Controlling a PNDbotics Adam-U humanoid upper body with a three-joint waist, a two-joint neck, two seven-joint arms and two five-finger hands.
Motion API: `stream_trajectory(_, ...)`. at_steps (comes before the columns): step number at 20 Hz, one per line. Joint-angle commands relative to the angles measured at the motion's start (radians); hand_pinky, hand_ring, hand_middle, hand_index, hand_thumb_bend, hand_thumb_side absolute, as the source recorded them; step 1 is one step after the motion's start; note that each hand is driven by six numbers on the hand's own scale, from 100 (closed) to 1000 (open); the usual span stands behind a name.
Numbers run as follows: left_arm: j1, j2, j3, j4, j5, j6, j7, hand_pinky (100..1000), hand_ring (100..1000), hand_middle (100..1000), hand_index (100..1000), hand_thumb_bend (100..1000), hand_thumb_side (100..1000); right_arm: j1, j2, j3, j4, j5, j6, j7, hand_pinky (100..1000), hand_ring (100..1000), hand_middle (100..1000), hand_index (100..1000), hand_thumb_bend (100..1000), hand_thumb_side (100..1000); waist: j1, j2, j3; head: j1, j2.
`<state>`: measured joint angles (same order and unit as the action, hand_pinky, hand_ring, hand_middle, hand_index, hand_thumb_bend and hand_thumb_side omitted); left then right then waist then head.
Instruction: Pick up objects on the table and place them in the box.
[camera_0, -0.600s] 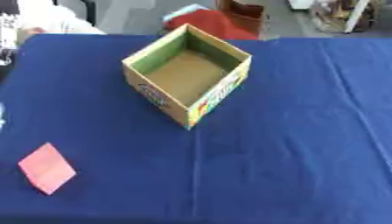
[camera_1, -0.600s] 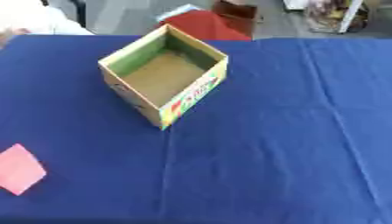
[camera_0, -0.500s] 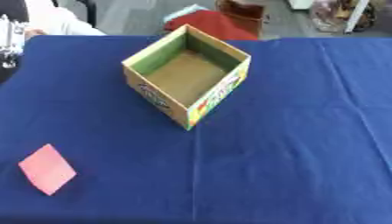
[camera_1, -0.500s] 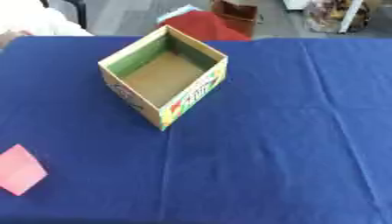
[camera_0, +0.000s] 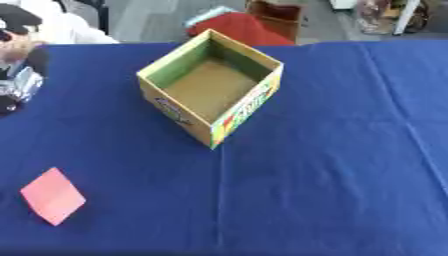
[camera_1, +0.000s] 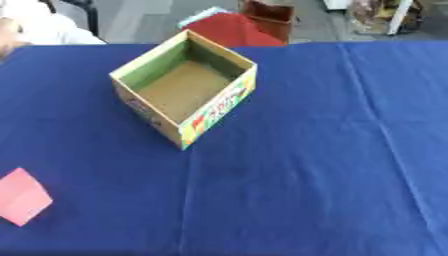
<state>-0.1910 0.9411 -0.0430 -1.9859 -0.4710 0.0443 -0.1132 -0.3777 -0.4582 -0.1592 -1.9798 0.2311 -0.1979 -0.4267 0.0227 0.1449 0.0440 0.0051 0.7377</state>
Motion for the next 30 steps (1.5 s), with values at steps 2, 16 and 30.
stream_trajectory(2,0.014,0.095,0.001,-0.014,-0.016,0.006,-0.129,759,791,808,870,261,860,-0.006,-0.035,-0.003,-0.02,0.01,-0.001,0.003,699,752,857,785,100,1000,0.003,-0.017,0.003,-0.008,0.009)
stream_trajectory(16,0.052,0.151,-0.051,-0.014,-0.032,0.013,-0.54,743,809,884,924,521,713,-0.005,-0.041,0.002,-0.02,0.009,-0.001,0.008,698,752,857,785,100,1000,0.008,-0.019,0.004,-0.015,0.011)
stream_trajectory(30,0.073,0.154,-0.047,-0.011,-0.135,0.094,-0.727,748,816,922,954,574,614,-0.006,-0.044,0.005,-0.02,0.007,-0.002,0.011,699,752,857,785,100,1000,0.01,-0.021,0.004,-0.018,0.012)
